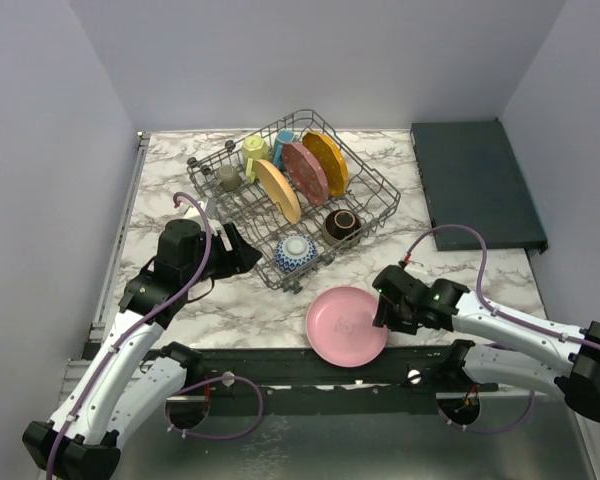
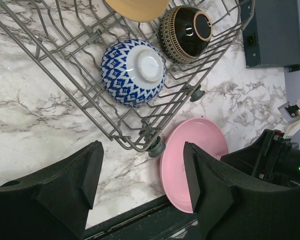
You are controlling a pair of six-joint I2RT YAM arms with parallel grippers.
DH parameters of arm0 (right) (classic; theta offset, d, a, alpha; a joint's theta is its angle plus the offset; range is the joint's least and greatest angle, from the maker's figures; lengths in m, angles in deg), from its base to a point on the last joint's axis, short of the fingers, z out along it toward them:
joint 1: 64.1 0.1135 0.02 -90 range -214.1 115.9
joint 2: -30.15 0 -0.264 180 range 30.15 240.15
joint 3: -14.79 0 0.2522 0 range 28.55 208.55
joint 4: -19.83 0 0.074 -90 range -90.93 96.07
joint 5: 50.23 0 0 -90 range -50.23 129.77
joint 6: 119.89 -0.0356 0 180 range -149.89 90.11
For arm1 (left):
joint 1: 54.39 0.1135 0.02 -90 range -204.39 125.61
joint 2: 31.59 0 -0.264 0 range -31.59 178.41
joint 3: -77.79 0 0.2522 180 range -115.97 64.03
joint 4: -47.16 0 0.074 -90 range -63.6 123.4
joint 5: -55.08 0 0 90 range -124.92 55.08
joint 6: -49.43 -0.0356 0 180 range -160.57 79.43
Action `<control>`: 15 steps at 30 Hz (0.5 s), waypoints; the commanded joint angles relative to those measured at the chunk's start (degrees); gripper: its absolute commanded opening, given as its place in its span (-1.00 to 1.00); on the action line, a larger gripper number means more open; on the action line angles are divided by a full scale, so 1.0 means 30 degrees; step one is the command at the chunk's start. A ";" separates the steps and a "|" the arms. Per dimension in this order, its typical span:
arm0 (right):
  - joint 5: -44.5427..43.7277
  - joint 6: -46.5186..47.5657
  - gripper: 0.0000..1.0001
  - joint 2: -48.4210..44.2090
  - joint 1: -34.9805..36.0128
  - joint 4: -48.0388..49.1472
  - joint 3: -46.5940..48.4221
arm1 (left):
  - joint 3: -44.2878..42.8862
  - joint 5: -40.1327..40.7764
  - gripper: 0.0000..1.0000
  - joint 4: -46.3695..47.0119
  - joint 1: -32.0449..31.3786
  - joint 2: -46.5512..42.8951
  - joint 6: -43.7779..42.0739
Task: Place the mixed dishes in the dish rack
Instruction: Pick up the plate at the center of the board.
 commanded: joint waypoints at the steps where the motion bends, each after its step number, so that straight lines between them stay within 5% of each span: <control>1: 0.0125 -0.0455 0.03 0.0364 -0.0051 0.0666 -0.0458 | 0.0204 -0.0129 0.43 0.0251 -0.0131 -0.0283 -0.0031; 15: 0.0376 -0.0583 -0.25 0.0408 -0.0051 0.1403 -0.1395 | 0.0233 -0.0036 0.43 0.0239 -0.0219 -0.0252 0.0043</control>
